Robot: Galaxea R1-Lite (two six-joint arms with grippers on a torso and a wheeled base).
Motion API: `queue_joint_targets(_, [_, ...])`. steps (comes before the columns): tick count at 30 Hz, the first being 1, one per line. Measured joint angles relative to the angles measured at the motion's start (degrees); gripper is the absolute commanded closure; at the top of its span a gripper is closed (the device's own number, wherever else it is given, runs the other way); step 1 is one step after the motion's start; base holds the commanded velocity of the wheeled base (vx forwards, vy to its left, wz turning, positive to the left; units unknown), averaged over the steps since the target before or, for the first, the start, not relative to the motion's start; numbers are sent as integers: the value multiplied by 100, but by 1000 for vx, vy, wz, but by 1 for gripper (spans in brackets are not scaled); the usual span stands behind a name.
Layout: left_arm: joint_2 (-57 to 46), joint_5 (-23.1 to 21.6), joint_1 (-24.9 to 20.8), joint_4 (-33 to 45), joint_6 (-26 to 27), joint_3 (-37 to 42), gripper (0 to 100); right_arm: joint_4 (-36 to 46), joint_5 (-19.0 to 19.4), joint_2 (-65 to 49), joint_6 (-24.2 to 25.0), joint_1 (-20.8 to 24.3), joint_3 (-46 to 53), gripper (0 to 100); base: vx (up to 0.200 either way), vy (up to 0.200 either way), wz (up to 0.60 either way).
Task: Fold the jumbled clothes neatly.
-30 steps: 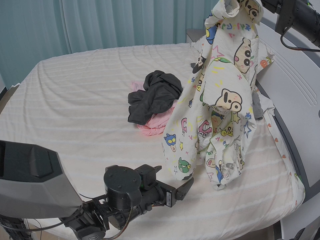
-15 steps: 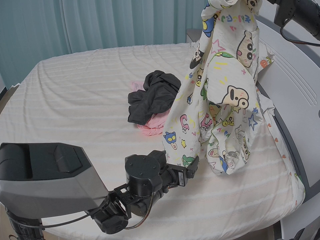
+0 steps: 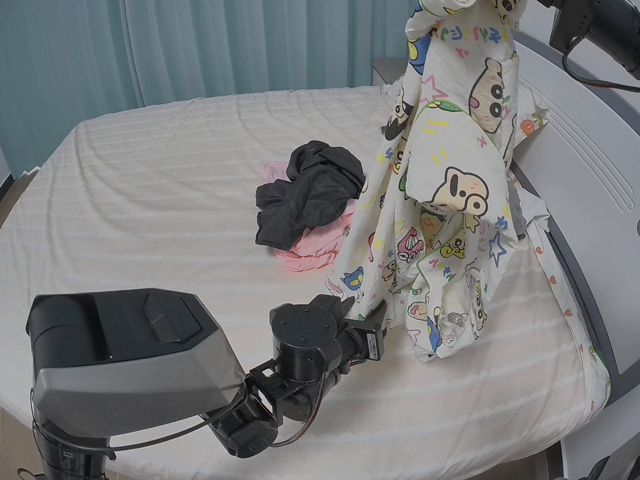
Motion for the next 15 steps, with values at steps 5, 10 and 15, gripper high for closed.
queue_joint_targets(5, [-27,0,-9,2,-22,184,100,20,2,-9,1,-102,6,100,0,0,0])
queue_joint_targets(10, [-254,46,-17,0,-22,571,100,28,2,-21,1,-236,17,100,0,0,0])
queue_joint_targets(15, [-656,71,0,7,-20,1011,100,35,7,-59,6,-424,74,100,0,0,0])
